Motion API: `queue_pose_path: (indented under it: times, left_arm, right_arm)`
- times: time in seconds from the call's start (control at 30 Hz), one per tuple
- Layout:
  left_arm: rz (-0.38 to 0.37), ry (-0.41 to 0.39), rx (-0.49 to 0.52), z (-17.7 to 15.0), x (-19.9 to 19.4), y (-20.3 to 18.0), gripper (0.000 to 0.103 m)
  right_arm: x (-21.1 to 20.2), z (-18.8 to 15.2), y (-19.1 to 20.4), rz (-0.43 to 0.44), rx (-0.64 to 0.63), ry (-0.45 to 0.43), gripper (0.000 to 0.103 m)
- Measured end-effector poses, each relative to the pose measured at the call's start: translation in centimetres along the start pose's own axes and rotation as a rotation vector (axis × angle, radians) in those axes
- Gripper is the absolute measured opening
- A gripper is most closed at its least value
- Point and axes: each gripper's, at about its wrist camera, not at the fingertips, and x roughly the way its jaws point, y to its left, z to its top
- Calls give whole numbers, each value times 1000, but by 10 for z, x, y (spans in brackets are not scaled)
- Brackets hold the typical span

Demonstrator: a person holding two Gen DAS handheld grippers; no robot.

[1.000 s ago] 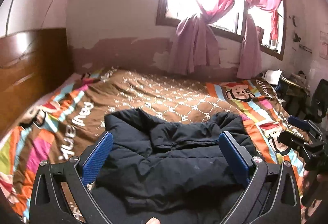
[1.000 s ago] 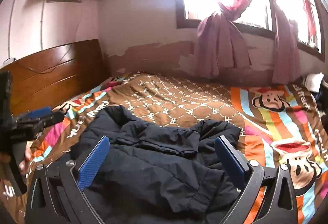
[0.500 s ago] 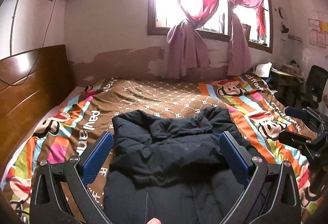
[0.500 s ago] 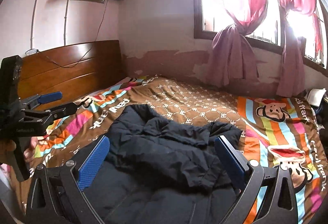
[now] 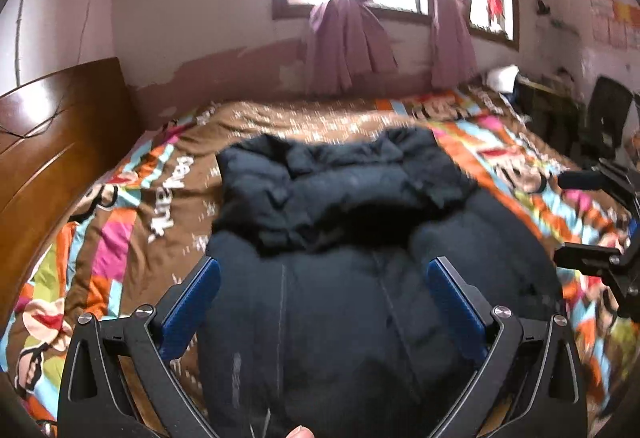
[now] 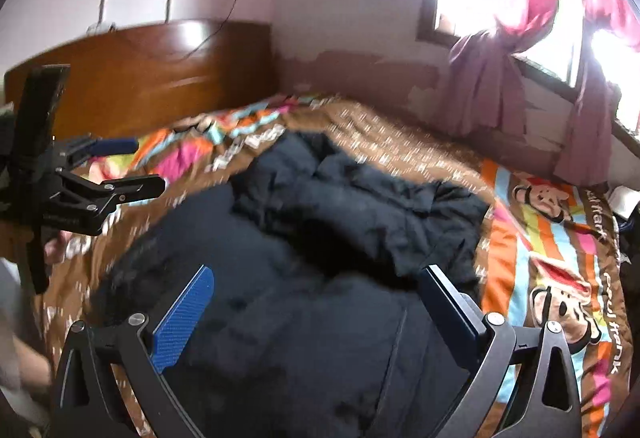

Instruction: Fold large clothes

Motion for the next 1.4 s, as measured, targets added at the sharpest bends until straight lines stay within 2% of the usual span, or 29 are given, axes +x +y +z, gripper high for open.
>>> queue_pose_path:
  times: [0.27, 0.43, 0.6, 0.73, 0.87, 1.03, 1.17, 1.4]
  left_arm:
    - [-31, 148, 53, -56, 16, -8, 101]
    - [-49, 235, 69, -85, 26, -12, 101]
    - [-68, 256, 132, -103, 26, -18, 101]
    - [-131, 254, 219, -117, 21, -26, 101]
    - [-153, 308, 299, -136, 26, -36, 101]
    - [-176, 335, 418, -157, 26, -49, 101]
    - [-181, 354, 484, -173, 30, -56, 101]
    - [-111, 409, 545, -193, 46, -55, 101]
  right_arm:
    - [26, -51, 28, 73, -34, 178, 103]
    - [46, -80, 35, 89, -17, 288, 103]
    - [62, -106, 38, 88, -11, 379, 103]
    - [66, -124, 45, 81, -57, 422, 103]
    - [66, -146, 49, 104, -98, 475, 103]
    - [71, -165, 61, 12, -206, 509, 103]
    - [82, -180, 73, -126, -347, 557, 103]
    - [109, -189, 82, -232, -449, 597, 103]
